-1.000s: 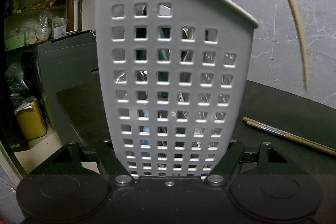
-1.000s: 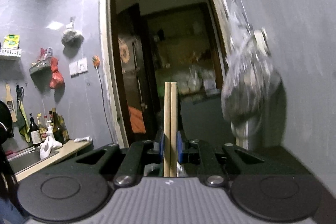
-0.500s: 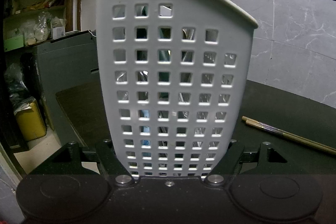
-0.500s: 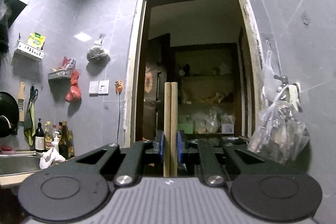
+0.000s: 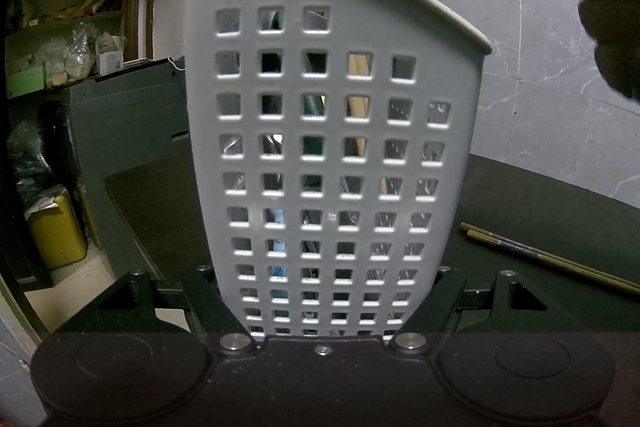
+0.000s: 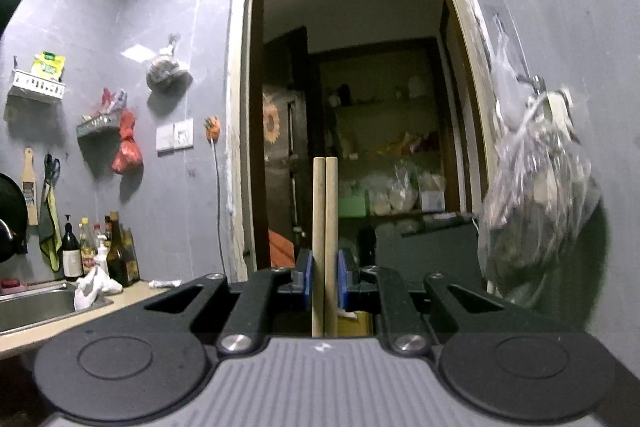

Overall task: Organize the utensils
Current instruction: 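Lift the plain chopsticks with the right gripper and carry them above the caddy, then lower the chopsticks into the caddy and open the right gripper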

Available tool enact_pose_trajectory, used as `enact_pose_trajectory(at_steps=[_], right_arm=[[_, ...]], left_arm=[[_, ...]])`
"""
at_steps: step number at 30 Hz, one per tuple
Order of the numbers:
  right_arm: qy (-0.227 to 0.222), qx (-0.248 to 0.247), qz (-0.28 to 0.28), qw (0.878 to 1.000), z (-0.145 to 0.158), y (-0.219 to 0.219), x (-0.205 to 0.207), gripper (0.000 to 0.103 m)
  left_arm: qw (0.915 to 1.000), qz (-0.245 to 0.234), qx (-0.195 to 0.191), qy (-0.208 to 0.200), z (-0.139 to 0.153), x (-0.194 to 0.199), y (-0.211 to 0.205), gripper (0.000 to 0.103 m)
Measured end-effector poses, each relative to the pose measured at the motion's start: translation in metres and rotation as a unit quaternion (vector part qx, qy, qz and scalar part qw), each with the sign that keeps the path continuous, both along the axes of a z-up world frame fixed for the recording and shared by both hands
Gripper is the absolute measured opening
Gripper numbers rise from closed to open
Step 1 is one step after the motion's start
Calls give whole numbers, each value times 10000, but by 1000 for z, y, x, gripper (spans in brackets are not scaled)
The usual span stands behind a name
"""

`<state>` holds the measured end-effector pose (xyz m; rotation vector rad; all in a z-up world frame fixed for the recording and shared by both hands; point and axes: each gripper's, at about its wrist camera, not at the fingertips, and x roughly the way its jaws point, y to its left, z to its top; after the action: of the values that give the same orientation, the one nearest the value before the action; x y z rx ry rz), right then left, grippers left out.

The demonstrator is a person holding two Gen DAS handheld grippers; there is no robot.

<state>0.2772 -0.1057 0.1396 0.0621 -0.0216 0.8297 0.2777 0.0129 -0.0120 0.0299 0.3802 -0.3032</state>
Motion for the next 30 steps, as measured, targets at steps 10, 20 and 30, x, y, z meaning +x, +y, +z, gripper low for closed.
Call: enact_pose_trajectory(at_steps=[10, 20, 30], right_arm=[[487, -206, -52, 9986, -31, -3, 8, 15], [719, -415, -20, 9966, -43, -7, 8, 18], [533, -369, -147, 9978, -34, -32, -12, 86]], left_arm=[[10000, 6, 4, 0, 0, 0, 0, 75], [10000, 11, 11, 3, 0, 0, 0, 75], [10000, 10, 9, 8, 0, 1, 0, 75]])
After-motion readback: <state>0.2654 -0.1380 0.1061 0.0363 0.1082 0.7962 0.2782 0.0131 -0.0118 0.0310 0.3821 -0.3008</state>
